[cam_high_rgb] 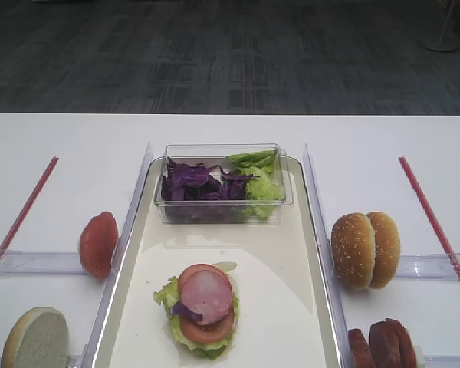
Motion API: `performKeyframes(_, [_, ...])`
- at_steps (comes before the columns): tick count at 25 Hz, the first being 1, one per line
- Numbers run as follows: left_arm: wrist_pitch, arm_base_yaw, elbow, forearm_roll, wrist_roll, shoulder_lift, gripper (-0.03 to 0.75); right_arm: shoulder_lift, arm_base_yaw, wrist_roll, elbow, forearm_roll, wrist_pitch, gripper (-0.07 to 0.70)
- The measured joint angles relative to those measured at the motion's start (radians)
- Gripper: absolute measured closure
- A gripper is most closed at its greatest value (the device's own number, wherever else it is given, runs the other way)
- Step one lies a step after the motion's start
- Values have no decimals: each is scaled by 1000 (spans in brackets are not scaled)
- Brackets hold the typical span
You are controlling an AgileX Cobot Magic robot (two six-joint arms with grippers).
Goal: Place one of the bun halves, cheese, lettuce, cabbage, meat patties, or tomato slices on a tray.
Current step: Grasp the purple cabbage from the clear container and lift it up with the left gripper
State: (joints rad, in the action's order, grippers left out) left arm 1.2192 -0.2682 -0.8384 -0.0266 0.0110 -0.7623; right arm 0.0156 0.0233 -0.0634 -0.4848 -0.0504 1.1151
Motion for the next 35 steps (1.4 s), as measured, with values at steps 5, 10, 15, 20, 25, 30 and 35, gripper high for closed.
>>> performKeyframes(5, [-2,0,-89,0,31,-145,177,0,0,0,0,0,0,-8])
performKeyframes(10, [-6,0,-183,-5,54,-289,177,0,0,0,0,0,0,-8])
performKeyframes(15, [-6,0,-286,-37,63,-405,177,0,0,0,0,0,0,-8])
performKeyframes(20, [6,-37,-394,-46,86,-515,188,0,0,0,0,0,0,-8])
performKeyframes(25, [15,-79,-517,-50,105,-650,223,0,0,0,0,0,0,-8])
performKeyframes(30, [19,-82,-660,-50,112,-790,230,0,0,0,0,0,0,-8])
performKeyframes(35, [19,-82,-785,-50,112,-923,230,0,0,0,0,0,0,-8])
